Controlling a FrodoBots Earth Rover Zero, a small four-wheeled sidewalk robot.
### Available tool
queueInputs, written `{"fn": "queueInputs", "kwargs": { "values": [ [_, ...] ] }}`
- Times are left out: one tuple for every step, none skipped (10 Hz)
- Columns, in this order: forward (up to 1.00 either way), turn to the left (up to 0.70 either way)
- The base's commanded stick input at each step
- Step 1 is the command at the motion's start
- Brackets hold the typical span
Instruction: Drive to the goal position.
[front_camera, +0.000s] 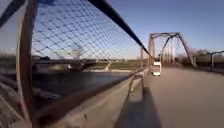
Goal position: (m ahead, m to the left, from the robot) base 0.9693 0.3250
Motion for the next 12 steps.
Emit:
{"fn": "queueInputs", "kwargs": {
  "values": [
    [0.00,-0.45],
    [0.00,-0.45],
    [0.00,-0.45],
    [0.00,-0.45],
    [0.00,-0.45],
    [0.00,-0.45],
    [0.00,-0.45],
    [0.00,-0.45],
    [0.00,-0.45],
    [0.00,-0.45],
    [0.00,-0.45],
    [0.00,-0.45]
  ]
}}
